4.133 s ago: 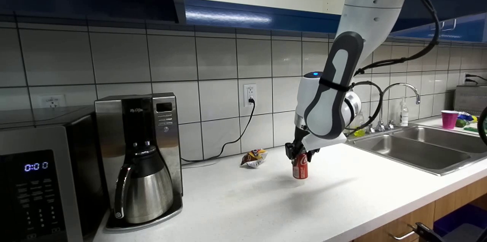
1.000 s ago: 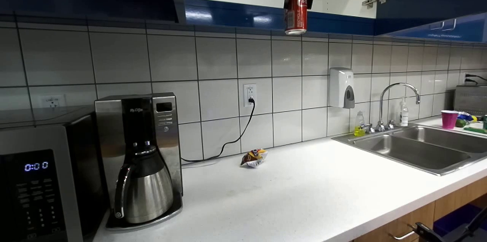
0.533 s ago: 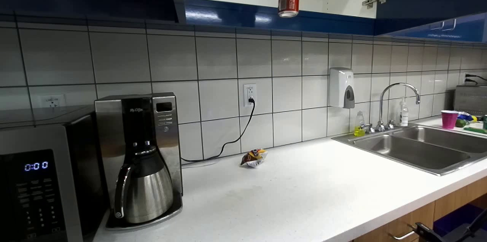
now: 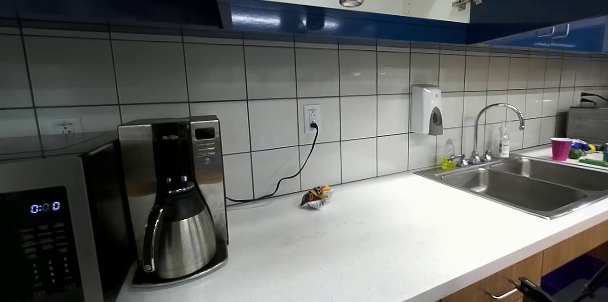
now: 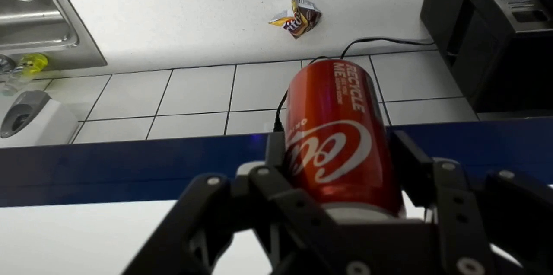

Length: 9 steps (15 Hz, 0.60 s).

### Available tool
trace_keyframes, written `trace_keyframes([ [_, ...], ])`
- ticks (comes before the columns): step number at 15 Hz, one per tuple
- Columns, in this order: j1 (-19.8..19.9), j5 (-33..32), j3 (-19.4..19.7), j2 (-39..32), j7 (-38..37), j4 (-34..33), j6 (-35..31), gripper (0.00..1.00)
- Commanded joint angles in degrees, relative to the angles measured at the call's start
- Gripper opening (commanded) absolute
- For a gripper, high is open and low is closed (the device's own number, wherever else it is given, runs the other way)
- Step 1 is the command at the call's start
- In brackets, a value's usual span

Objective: Put the can in the top cabinet

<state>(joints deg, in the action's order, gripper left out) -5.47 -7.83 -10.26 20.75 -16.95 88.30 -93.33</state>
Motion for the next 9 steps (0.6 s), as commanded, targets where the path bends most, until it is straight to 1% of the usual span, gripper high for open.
trace_keyframes([
  [1, 1.27, -2.03, -1.27, -5.24, 0.38, -9.65, 4.27, 0.38],
  [9, 0.68, -4.44, -0.70, -13.55, 0.33, -22.80, 8.50, 0.38],
])
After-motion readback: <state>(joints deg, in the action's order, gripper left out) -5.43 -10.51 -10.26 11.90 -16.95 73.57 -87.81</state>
